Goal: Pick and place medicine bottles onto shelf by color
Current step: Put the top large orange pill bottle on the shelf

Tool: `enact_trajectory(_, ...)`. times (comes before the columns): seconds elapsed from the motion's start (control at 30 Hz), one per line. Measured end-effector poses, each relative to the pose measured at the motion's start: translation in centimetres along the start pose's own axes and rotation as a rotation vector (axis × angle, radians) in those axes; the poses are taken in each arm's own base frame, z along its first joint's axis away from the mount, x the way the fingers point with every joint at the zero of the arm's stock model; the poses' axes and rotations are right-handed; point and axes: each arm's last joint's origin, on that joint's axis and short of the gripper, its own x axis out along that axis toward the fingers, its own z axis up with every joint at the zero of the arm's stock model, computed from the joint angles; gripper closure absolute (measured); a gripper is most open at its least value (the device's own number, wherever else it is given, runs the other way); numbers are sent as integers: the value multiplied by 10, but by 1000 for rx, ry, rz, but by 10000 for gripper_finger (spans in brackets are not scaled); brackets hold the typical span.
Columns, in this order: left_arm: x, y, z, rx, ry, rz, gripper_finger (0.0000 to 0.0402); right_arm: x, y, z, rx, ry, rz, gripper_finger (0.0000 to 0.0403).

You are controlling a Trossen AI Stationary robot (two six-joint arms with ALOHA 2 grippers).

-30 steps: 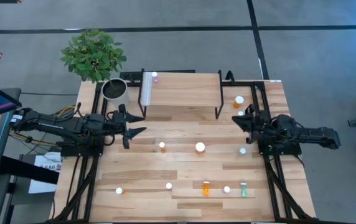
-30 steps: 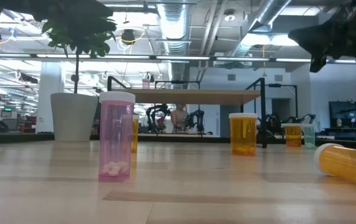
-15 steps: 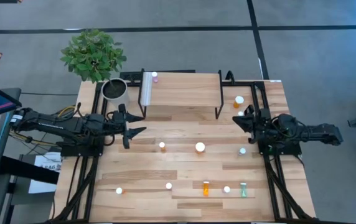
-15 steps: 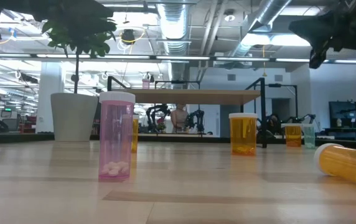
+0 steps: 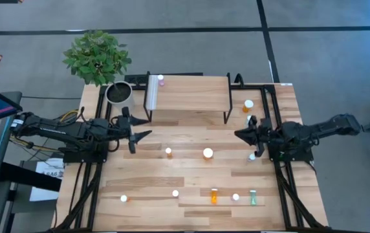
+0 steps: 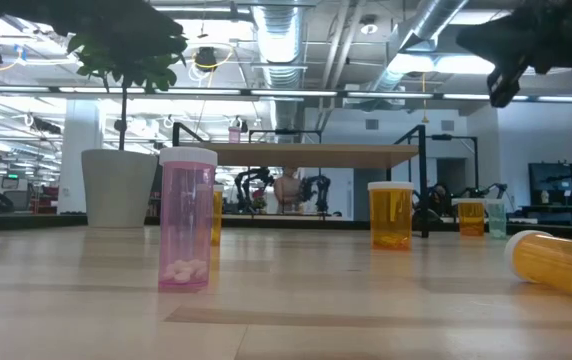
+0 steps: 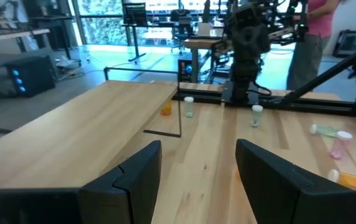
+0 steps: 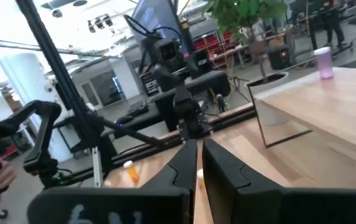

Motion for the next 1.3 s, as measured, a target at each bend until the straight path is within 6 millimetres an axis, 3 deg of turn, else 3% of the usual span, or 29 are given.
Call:
enact_trajectory(0.37, 0, -1, 0, -21, 4, -48, 207, 10, 15, -9, -13, -11, -19, 351)
enact_trajectory(0.67, 0, -4, 0, -47, 8, -137, 207, 25, 31, -16, -57, 81, -19, 351)
enact_trajectory(0.83, 0, -4, 4, -25, -16, -132, 207, 36, 46, -15, -97, 120, 12, 351)
enact_trajectory(1.03, -4, -4, 24, -4, -60, -147, 207, 40, 58, -18, -124, 157, 55, 351)
enact_trajectory(1.3, 2, -6, 21, -94, -21, -140, 205, 45, 66, -25, -120, 197, 72, 351)
